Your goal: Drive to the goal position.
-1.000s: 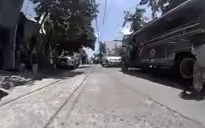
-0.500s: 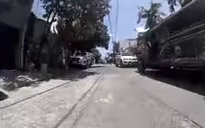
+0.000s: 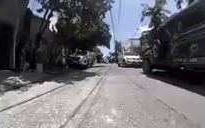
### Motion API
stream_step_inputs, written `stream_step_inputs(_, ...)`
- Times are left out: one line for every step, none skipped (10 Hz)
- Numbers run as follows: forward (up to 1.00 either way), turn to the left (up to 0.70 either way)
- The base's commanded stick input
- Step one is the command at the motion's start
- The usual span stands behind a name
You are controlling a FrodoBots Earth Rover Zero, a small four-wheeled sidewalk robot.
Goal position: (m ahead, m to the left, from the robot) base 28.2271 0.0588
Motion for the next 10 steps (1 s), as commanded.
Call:
stream_step_inputs(1.0, 0.33)
stream_step_inputs(1.0, 0.01)
stream_step_inputs(1.0, 0.01)
stream_step_inputs(1.0, 0.01)
stream_step_inputs(1.0, -0.32)
stream_step_inputs(1.0, -0.39)
stream_step_inputs(1.0, -0.03)
stream_step_inputs(1.0, -0.35)
stream_step_inputs(1.0, -0.03)
stream_step_inputs(1.0, 0.01)
